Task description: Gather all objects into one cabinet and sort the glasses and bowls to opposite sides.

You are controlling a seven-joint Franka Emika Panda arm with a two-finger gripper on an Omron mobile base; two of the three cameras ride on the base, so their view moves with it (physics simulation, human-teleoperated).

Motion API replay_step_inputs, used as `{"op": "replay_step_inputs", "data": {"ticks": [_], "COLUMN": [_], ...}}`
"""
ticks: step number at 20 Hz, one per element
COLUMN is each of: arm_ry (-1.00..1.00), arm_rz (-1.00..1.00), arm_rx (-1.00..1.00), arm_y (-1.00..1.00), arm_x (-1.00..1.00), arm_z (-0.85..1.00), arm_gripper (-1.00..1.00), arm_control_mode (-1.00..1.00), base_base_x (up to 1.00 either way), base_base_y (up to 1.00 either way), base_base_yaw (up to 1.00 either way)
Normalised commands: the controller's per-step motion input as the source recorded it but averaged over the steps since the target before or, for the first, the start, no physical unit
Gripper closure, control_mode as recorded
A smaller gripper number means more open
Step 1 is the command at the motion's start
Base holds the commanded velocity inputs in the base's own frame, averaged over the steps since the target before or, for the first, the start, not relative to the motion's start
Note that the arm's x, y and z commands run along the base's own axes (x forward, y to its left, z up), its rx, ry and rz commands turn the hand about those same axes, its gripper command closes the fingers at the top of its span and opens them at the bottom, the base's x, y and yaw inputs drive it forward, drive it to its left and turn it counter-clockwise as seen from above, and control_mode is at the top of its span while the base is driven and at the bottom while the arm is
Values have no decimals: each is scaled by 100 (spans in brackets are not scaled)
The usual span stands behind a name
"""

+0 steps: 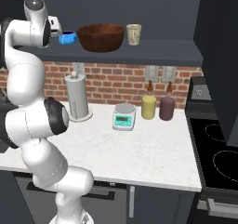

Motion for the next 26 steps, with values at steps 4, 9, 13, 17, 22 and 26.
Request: {"op": "replay_step_inputs", "data": {"ticks": [4, 9, 13, 17, 22, 26], "arm_ry": [0, 0, 0, -1, -4, -8], "arm_rz": [0, 0, 0, 0, -1, -4], "arm_rx": [0, 0, 0, 0, 0, 0], "arm_y": [12, 11, 8, 0, 0, 2], "arm_x": [17, 20, 23, 18, 11, 0], "arm_z": [-8, -9, -7, -6, -8, -17], "arm_gripper": [100, 100, 100, 100, 100, 100], "arm_control_mode": [-100, -100, -100, -100, -100, -100], "base_base_x": [0, 0, 0, 0, 0, 0], "base_base_y": [0, 0, 0, 0, 0, 0], "base_base_yaw": [0, 0, 0, 0, 0, 0]}}
